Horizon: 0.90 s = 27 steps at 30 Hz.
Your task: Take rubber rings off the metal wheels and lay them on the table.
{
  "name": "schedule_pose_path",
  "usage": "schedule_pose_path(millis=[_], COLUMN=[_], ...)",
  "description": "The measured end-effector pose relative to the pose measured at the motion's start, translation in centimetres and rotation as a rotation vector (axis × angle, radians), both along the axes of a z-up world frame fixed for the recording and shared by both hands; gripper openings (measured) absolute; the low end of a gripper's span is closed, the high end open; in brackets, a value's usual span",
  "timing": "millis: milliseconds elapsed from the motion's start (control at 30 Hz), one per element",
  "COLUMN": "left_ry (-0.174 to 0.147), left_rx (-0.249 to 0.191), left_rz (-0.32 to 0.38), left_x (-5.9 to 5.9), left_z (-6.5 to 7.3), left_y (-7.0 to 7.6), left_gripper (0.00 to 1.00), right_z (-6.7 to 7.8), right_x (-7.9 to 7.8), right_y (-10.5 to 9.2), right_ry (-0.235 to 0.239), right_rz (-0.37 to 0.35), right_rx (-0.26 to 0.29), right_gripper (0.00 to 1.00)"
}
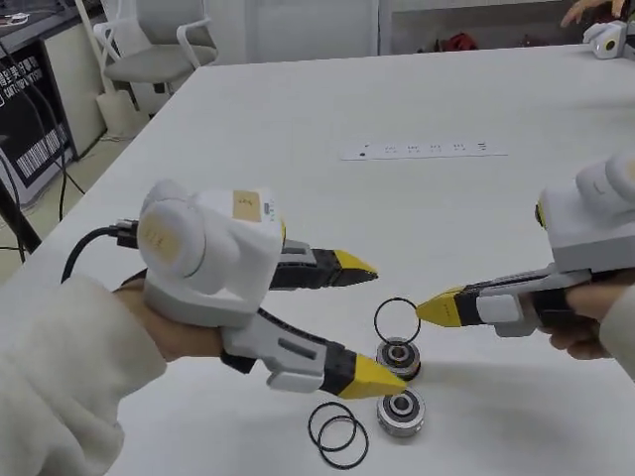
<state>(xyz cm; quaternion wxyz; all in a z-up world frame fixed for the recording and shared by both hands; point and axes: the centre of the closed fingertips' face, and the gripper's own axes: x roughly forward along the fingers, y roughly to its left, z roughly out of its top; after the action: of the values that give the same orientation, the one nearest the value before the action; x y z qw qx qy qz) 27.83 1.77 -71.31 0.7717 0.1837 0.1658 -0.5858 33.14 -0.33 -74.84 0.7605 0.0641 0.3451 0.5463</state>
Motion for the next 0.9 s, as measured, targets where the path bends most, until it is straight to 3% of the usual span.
schedule_pose_path(millis=[200,567,733,900], left_ry=[0.032,0.025,0.029,0.036], left_rx=[0.011,-0.007,-0.026,-0.033], left_rz=[0.026,0.130,0.206,0.249], left_x=[-1.4,-2.8,-3.4,-4.1], left_z=[0.3,1.9,2.1,1.6], left_y=[2.4,6.8,8.9,9.9], left_gripper=[0.75,0.87,0.88,0.89], right_z=[0.7,1.3,1.6,1.7], right_x=[-0.4,-1.5,-1.9,-2.5], right_y=[0.5,1.5,2.1,2.7], right_ry=[-0.003,-0.010,-0.013,-0.014], right_rz=[0.017,0.060,0.080,0.104], right_rx=[0.014,0.018,0.020,0.014], right_gripper=[0.00,0.00,0.00,0.00])
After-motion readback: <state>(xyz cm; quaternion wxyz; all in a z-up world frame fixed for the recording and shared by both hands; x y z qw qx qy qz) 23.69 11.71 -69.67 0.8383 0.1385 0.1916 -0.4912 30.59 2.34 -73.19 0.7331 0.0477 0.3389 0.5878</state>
